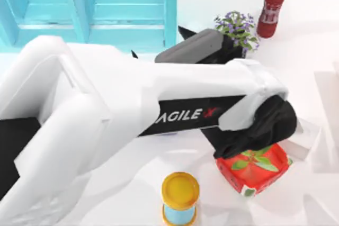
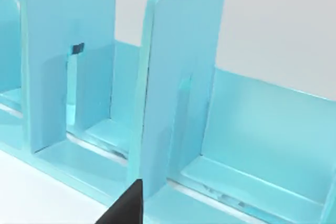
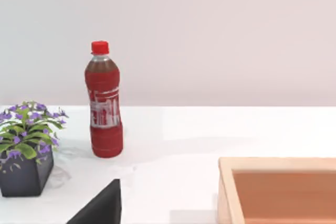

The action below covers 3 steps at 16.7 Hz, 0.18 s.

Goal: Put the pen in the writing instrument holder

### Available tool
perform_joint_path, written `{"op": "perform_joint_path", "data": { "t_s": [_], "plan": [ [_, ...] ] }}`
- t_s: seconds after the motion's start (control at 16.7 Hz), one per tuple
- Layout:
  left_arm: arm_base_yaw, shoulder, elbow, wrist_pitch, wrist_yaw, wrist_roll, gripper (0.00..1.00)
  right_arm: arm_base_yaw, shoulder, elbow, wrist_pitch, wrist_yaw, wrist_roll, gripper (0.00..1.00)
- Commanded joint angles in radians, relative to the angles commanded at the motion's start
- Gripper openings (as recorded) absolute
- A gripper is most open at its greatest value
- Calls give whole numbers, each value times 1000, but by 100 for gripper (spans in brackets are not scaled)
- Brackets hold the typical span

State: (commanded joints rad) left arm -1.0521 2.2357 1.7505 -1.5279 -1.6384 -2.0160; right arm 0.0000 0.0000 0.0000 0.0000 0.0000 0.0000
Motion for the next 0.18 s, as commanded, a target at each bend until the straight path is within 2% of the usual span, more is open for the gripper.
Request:
{"op": "perform_joint_path", "data": {
  "t_s": [0.18],
  "plan": [
    [0,0,0,0,0,0,100,0,0,0,0,0,0,100]
  ]
}}
